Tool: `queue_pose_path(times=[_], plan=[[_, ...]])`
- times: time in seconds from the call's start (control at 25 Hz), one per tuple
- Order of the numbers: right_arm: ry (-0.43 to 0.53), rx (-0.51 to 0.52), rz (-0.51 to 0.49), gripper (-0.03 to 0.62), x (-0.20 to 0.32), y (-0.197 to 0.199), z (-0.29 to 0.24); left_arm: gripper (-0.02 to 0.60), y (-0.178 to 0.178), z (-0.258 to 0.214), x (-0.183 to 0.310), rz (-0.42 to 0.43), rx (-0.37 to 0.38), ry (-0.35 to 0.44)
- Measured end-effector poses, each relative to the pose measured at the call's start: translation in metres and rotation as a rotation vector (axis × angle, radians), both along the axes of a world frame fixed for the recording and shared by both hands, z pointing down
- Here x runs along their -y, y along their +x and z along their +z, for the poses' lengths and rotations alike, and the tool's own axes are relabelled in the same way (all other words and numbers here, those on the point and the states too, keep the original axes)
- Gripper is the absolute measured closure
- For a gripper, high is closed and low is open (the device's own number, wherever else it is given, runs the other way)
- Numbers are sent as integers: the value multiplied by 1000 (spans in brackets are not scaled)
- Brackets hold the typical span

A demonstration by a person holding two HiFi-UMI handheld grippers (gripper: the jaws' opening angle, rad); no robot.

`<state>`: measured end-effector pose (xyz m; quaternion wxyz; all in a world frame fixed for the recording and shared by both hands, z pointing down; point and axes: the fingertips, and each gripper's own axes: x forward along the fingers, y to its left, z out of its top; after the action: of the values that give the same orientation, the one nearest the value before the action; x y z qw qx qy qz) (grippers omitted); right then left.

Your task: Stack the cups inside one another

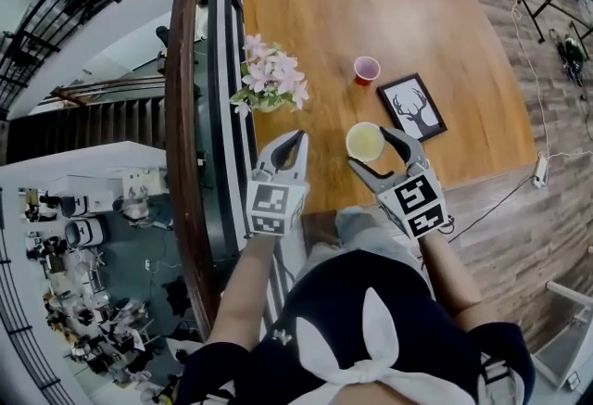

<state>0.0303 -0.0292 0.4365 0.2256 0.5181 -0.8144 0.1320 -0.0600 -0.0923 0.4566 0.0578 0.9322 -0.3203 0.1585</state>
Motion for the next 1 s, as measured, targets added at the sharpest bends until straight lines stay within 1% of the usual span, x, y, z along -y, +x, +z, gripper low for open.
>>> queue_pose_path(times=[0.28,0.64,1.0], plan=[[-17,0,21,264,1,15,9,565,13,2,3,18,1,1],[-57,-8,18,263,0,27,32,565,31,9,5,30,2,-12],[-108,23,-29,263,5,27,58,564,40,24,14,26,23,-38]])
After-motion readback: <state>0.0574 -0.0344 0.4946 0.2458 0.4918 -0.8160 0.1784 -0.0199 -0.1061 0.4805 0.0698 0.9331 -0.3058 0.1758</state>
